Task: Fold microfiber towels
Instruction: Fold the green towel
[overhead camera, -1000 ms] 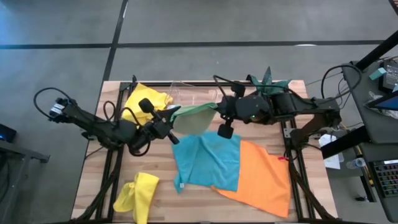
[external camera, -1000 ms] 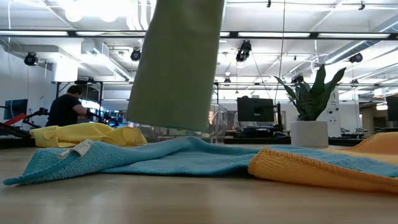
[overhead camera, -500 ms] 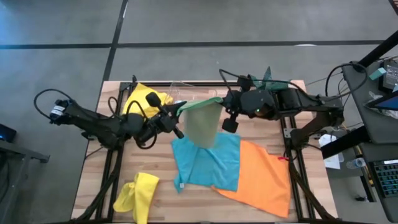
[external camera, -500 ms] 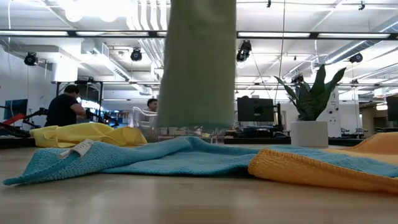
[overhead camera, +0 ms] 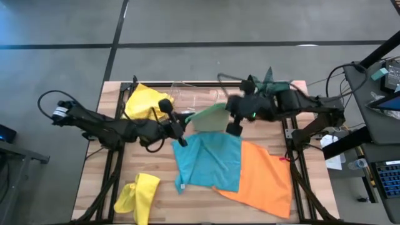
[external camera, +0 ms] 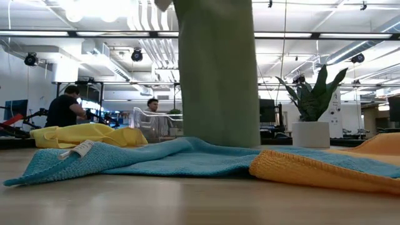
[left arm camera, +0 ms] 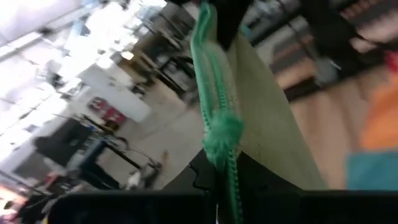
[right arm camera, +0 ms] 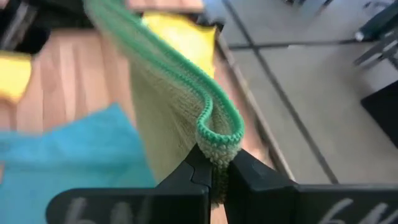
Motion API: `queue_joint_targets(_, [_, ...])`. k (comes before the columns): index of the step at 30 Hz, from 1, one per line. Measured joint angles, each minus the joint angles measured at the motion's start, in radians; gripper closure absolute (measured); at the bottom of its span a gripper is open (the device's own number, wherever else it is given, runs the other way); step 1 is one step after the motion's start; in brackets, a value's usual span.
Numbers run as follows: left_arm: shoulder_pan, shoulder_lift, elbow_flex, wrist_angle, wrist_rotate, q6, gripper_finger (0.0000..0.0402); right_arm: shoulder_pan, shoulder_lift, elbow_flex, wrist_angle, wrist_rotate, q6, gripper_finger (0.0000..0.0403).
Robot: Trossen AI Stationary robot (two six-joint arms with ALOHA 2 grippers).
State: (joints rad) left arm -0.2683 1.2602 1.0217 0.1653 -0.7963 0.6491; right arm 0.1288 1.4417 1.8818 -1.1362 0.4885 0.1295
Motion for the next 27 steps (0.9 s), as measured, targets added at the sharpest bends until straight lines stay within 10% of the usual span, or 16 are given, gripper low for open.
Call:
queue_joint_targets(13, [-0.271, 0.144, -0.014, -0.065, 0.000, -0.211, 0.0401, 0.349, 0.008, -0.311, 0.097, 0.047, 0.326, 0.0394])
queue_joint_targets(27, [-0.479, 0.440, 0.032, -0.067, 0.103, -0.560, 0.0401, 0.646, 0.055, -0.753, 0.809, 0.042, 0.535, 0.0394])
